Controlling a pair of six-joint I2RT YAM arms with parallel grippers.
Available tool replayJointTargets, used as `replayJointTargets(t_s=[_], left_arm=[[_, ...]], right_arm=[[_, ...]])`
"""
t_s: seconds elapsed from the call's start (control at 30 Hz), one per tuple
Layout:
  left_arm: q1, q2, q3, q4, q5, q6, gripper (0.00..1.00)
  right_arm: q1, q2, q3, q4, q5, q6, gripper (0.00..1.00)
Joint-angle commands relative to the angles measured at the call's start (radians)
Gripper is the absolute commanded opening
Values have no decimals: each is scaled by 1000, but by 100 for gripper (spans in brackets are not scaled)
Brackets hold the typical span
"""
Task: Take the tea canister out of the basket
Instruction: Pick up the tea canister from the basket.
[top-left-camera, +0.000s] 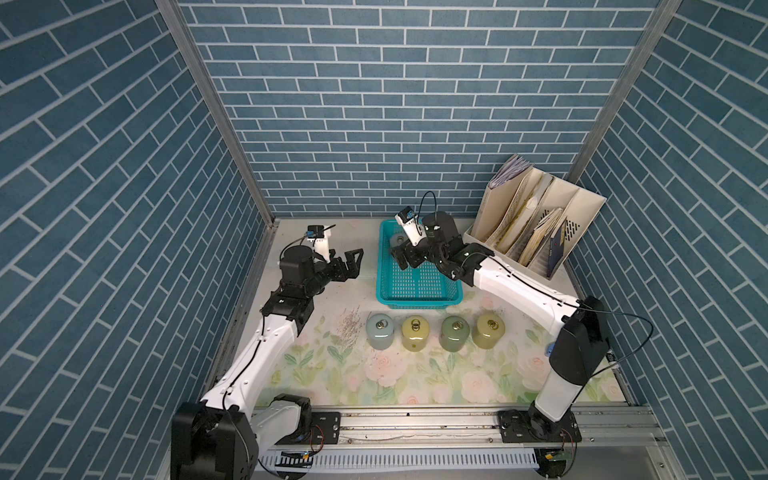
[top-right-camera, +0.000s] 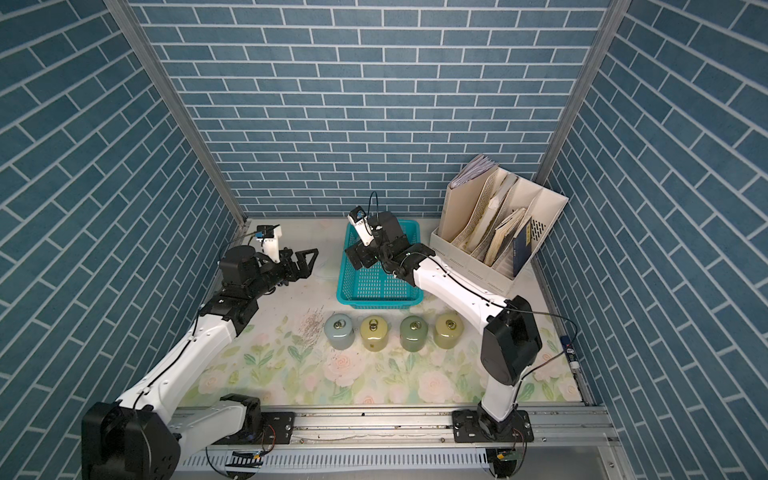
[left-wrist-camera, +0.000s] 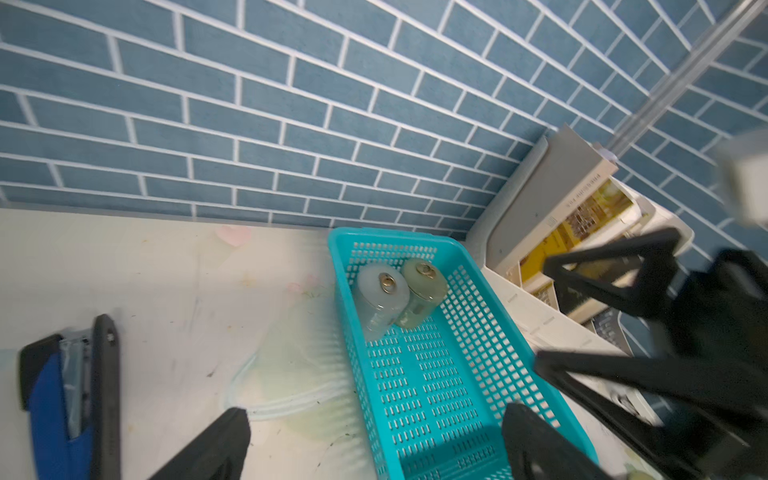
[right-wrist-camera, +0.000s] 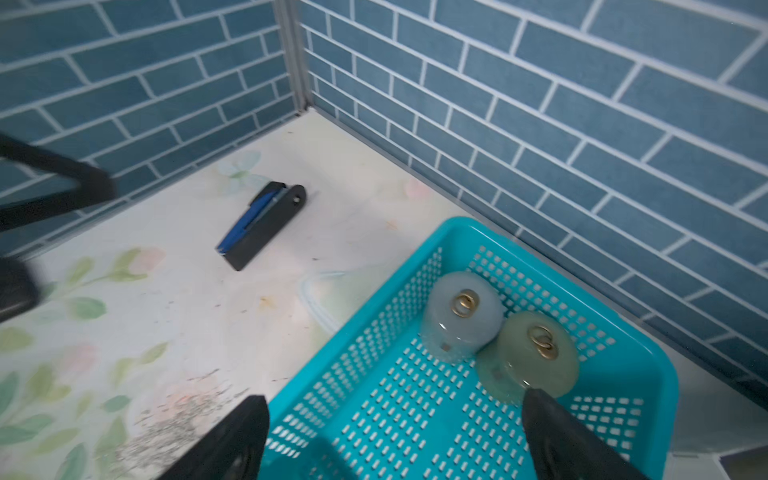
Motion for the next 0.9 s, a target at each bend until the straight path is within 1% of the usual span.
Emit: replayJointTargets(t_s=[0.0,0.1,0.23,0.27,0.3,0.43,0.47,0.53,0.67,0.73,0.87], left_arm=[[-52,30,40,8,19,52,100],[-87,57,52,22,17,59,100],[-136,88,63,33,7,74,100],[-145,96,66,31,4,79,100],[-155,107,71,31,3,81,100],[-179,135,86,35,-1,87,100],[-182,138,87,38,-2,87,100],[-188,147,93,40,-2,85,100],[-197,158,96,48,-7,83,100],[-200,164,96,52,-10,82,100],[-207,174,93,54,-18,81,100]], right_arm=[[-28,70,35,-79,-9,-30,99],[-81,126,88,-91,-21,-56,100],[-170,220,188,-129,-85,-69,100],[-182,238,210,-138,-84,-75,100],[-199,266,240,-152,-124,-84,100],[-248,381,385,-224,-171,-113,100],[-256,394,416,-241,-179,-119,100],[-272,470,486,-276,-200,-138,100],[-295,548,584,-330,-245,-172,100],[-298,580,613,-351,-252,-191,100],[-298,617,621,-353,-256,-200,100]])
